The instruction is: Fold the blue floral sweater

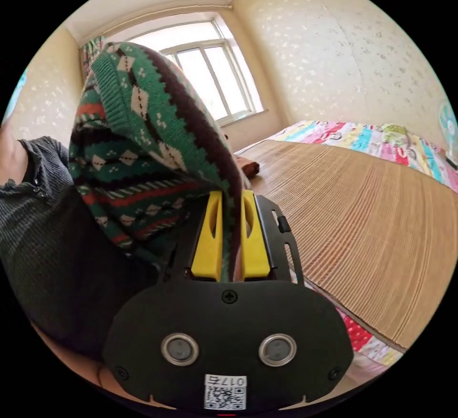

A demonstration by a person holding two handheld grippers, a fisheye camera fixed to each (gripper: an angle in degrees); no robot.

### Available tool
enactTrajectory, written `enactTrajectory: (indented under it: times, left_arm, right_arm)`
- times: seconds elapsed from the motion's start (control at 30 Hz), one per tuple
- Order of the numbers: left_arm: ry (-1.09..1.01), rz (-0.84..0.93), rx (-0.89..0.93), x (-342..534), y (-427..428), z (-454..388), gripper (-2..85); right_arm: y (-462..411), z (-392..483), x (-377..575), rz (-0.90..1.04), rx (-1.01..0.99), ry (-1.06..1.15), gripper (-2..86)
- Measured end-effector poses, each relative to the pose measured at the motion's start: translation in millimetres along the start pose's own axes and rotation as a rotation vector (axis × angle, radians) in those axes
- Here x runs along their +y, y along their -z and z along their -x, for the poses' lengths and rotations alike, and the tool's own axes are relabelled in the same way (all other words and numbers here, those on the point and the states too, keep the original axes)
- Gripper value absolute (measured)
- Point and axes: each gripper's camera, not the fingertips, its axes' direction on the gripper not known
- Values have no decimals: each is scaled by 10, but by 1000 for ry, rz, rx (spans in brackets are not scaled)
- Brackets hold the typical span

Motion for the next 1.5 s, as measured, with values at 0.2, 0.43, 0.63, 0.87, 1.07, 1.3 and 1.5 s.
enactTrajectory:
  times: [0.2, 0.43, 0.63, 0.87, 1.07, 1.3, 1.5]
  left_arm:
    - [-4, 57, -252, -209, 276, -488, 52]
    - [183, 571, -1029, -169, 554, -842, 43]
    - [264, 519, -1223, 719, 419, -541, -4]
    - [-73, 411, -1148, 945, -790, -530, -4]
    - [159, 944, -1125, 2060, -1263, 236, 120]
    - [251, 1011, -894, 3533, -1779, 423, 179]
    - [148, 1009, -1078, 3881, -2109, 345, 162]
  right_arm:
    - [775, 608, -560, -196, 408, -79, 36]
    - [1898, 1620, -932, -676, 590, -52, 31]
    - [1776, 2640, -1070, -849, 817, 69, 33]
    - [2073, 3311, -1039, -1034, 791, 131, 31]
    - [2018, 3662, -1205, -1094, 902, 218, 28]
    - [1836, 3743, -1716, -1100, 1072, 143, 28]
    - [1492, 3829, -2238, -1075, 1314, 98, 26]
